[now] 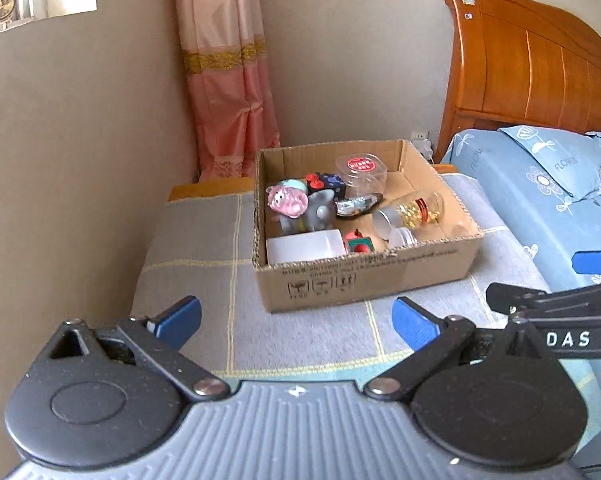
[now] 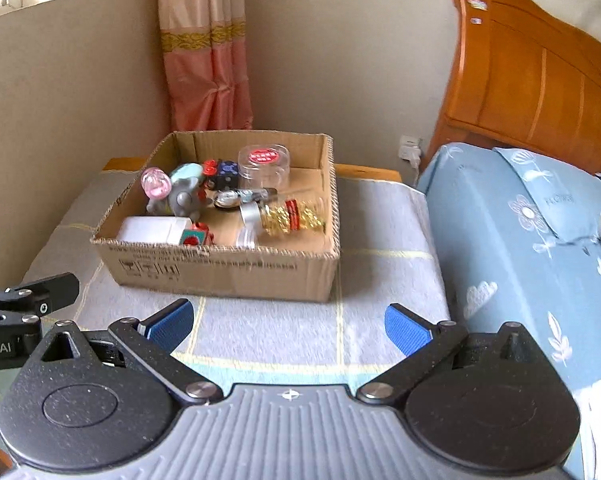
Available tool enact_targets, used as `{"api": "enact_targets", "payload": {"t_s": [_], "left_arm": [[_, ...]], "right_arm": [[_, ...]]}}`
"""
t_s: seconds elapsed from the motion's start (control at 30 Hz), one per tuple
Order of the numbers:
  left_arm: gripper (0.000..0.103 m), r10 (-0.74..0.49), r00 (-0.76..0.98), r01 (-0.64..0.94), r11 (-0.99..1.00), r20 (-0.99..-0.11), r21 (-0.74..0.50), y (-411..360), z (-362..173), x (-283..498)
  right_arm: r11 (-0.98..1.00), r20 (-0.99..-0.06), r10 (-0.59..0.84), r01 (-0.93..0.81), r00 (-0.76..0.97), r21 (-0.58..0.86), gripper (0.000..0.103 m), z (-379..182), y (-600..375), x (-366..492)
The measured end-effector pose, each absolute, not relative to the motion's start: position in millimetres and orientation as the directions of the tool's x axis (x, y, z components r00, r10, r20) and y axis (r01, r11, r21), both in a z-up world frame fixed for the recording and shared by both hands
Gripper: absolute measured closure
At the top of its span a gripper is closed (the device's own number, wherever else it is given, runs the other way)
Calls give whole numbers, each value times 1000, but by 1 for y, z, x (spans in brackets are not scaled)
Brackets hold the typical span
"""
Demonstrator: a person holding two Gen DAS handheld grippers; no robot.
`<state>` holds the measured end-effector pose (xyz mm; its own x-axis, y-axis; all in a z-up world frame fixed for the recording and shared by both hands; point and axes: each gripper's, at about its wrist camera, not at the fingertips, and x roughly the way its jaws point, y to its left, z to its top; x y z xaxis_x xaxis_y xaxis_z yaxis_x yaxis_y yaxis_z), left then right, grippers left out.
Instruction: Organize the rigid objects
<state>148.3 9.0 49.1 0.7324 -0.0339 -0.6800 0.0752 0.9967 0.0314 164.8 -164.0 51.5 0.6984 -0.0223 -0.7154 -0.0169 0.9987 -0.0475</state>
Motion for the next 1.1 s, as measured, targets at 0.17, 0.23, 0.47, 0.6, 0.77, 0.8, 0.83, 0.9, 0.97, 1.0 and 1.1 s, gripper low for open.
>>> {"api": "enact_targets", "payload": {"t_s": [0.17,0.23,0.47,0.6,0.77,0.8,0.83,0.9,0.97,1.0,1.1], "left_arm": [[2,-6,737,53,997,-676,50,7,53,142],[2,-4,738,52,997,-675,51,6,55,139],[2,4,745,44,998,-667,55,2,58,135],[2,7,747,44,997,-665,60,1,59,133],[2,15,747,41,997,-664,69,-1,59,133],[2,14,748,42,997,-664,68,-1,59,133],[2,13,748,43,997,-664,68,-1,59,133],[2,12,746,43,997,-665,67,-1,60,133],[2,12,746,44,997,-665,67,-1,60,133],[2,13,746,43,997,-665,67,-1,60,133],[2,13,745,39,997,-667,64,0,60,134]], "right_arm": [[999,-707,-21,-13,707,-42,0,55,-162,149],[999,-699,-21,-7,714,-38,0,58,-164,146],[1000,-685,-13,-7,728,-26,0,62,-166,144],[1000,-682,-17,-1,731,-27,0,63,-166,144],[1000,-678,-15,0,735,-23,0,64,-168,143],[1000,-678,-15,0,735,-22,0,64,-168,143],[1000,-677,-14,-1,736,-22,0,64,-168,143],[1000,-676,-15,1,737,-20,0,64,-168,143],[1000,-675,-15,0,738,-22,0,65,-169,143],[1000,-675,-15,0,738,-22,0,65,-169,143],[1000,-671,-16,2,741,-22,0,66,-169,143]]}}
